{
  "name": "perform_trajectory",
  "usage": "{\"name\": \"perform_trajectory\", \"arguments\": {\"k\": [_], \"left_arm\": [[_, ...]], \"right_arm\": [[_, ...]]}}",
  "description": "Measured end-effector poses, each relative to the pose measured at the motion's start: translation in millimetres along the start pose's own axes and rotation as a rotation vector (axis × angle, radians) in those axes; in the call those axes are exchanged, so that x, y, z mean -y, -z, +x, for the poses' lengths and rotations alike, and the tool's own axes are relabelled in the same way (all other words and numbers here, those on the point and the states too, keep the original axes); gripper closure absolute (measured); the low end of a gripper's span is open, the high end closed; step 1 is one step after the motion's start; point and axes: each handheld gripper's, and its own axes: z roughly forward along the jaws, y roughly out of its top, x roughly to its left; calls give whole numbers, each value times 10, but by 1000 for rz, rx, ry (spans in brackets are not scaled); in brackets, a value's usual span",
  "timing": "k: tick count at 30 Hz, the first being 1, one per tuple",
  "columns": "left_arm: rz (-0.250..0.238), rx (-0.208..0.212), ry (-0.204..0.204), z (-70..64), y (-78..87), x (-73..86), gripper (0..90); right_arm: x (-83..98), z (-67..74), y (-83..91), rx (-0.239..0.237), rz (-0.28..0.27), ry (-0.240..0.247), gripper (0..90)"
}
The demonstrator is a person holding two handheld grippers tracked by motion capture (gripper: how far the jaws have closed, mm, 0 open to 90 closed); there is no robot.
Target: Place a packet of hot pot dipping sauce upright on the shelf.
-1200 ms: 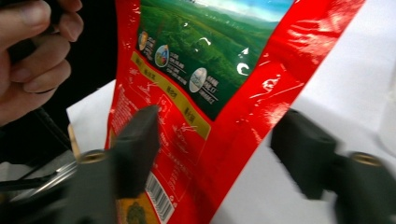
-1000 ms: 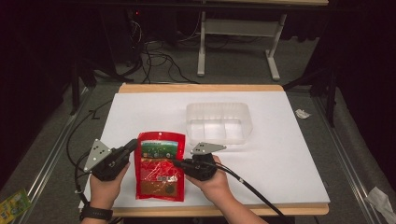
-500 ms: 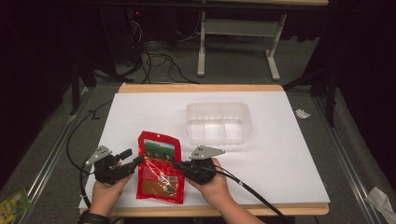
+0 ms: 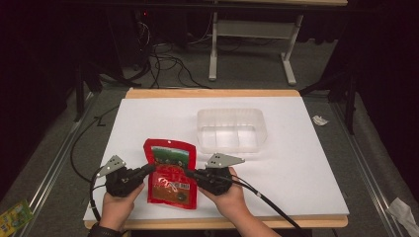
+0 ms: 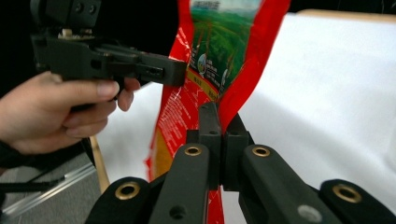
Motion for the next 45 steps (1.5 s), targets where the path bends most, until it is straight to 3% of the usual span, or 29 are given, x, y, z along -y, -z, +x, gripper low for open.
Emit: {"name": "perform_trajectory", "arguments": {"k": [3, 7, 9, 12, 13, 18, 23, 29, 34, 38, 41, 45], "left_arm": [[-58, -1, -57, -201, -10, -115, 900], [-95, 5, -85, -347, -67, -197, 900], [-113, 15, -107, -483, -188, -255, 900], [-116, 25, -126, -574, -296, -280, 900], [-118, 40, -133, -666, -422, -298, 900], [-119, 69, -183, -908, -733, -318, 900], [-96, 89, -221, -1031, -964, -270, 899], [-48, 94, -243, -1047, -1078, -115, 898], [-48, 94, -267, -1063, -1073, -64, 898], [-62, 107, -280, -1088, -1056, -52, 897], [-62, 109, -284, -1092, -1051, -53, 897], [-60, 111, -283, -1083, -1049, -51, 895]], "right_arm": [[-99, 2, 209, 13, -48, 11, 900], [-154, -27, 375, 29, -74, 14, 900], [-187, -85, 547, 50, -97, 22, 900], [-189, -131, 661, 73, -102, 28, 900], [-168, -193, 781, 99, -106, 33, 900], [-62, -370, 1094, 157, -118, 20, 900], [59, -513, 1303, 199, -116, 18, 900], [231, -573, 1336, 220, -84, 18, 900], [299, -602, 1330, 223, -69, 11, 899], [324, -621, 1319, 210, -66, -3, 724], [356, -668, 1254, 185, -25, -18, 608], [427, -723, 1166, 146, 26, -44, 582]]}}
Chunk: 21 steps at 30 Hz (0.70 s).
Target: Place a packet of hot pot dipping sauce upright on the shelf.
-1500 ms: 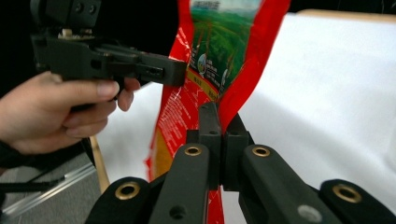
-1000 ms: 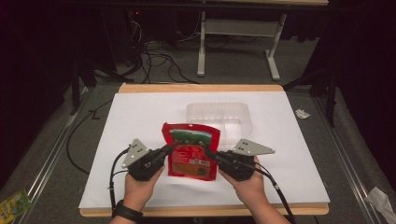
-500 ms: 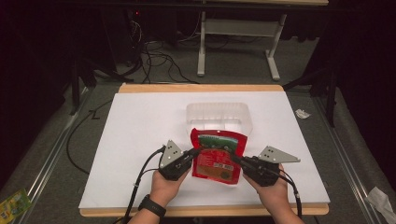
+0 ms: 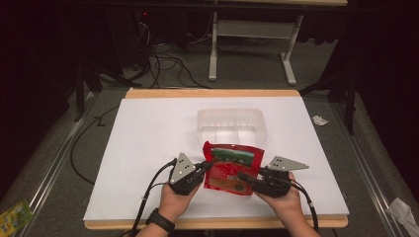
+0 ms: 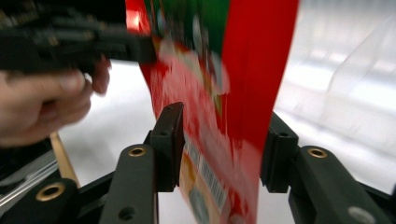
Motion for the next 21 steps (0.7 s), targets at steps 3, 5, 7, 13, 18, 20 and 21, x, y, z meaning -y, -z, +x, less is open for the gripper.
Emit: {"name": "perform_trajectory", "arguments": {"k": [3, 5, 7, 13, 18, 20, 21], "left_arm": [[3, -3, 1, 3, 2, 2, 893], [7, -7, 2, 5, 2, 3, 890], [9, -8, 2, 5, 2, 3, 886], [14, -15, 4, 9, 0, 9, 863], [10, -30, 10, 29, 12, 10, 786], [7, -38, 10, 46, 33, 13, 747], [4, -44, 12, 58, 48, 16, 710]], "right_arm": [[58, -15, -81, -37, 42, 9, 615], [71, -13, -102, -40, 59, 15, 675], [76, -11, -109, -38, 64, 22, 745], [77, -4, -96, -54, 70, 43, 860], [70, 6, -96, -55, 75, 49, 869], [67, 14, -97, -51, 78, 48, 870], [64, 19, -96, -50, 80, 42, 871]]}}
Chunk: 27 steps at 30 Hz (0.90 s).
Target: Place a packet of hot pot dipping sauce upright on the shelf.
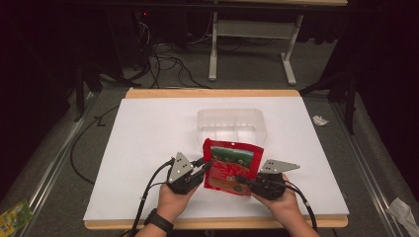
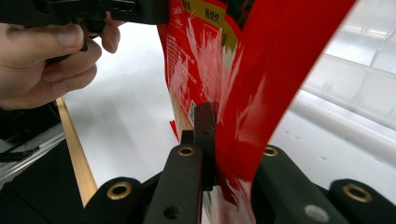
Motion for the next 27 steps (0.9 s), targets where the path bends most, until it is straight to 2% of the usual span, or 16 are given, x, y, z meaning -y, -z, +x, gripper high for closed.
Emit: {"name": "perform_trajectory", "arguments": {"k": [6, 9, 14, 17, 21, 27], "left_arm": [[7, -33, -8, 96, 111, 22, 584], [19, -47, 5, 146, 138, 35, 518], [41, -62, 11, 193, 137, 53, 468], [82, -66, -5, 211, 116, 82, 449], [98, -65, -16, 220, 124, 95, 425], [117, -61, -5, 280, 200, 112, 396]], "right_arm": [[0, 6, 3, -3, 1, -3, 877], [1, 9, 6, -7, -2, -7, 878], [-17, 48, 21, -9, -11, -1, 881], [-32, 73, 35, -11, -20, 2, 882], [-50, 96, 63, 0, -36, 7, 883], [-71, 87, 137, 23, -67, 5, 883]]}}
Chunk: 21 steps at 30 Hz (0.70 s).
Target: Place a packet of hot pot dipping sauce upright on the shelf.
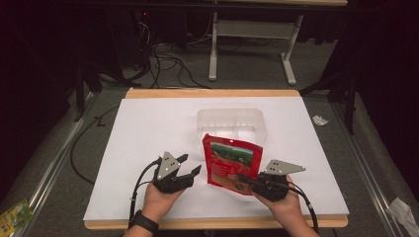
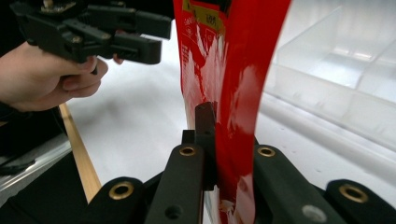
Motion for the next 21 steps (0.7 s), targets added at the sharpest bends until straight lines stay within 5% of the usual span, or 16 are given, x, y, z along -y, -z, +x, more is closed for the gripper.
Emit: {"name": "perform_trajectory", "arguments": {"k": [21], "left_arm": [[92, -63, -5, 272, 470, 302, 349]], "right_arm": [[-79, -109, 249, 80, -82, -19, 883]]}}
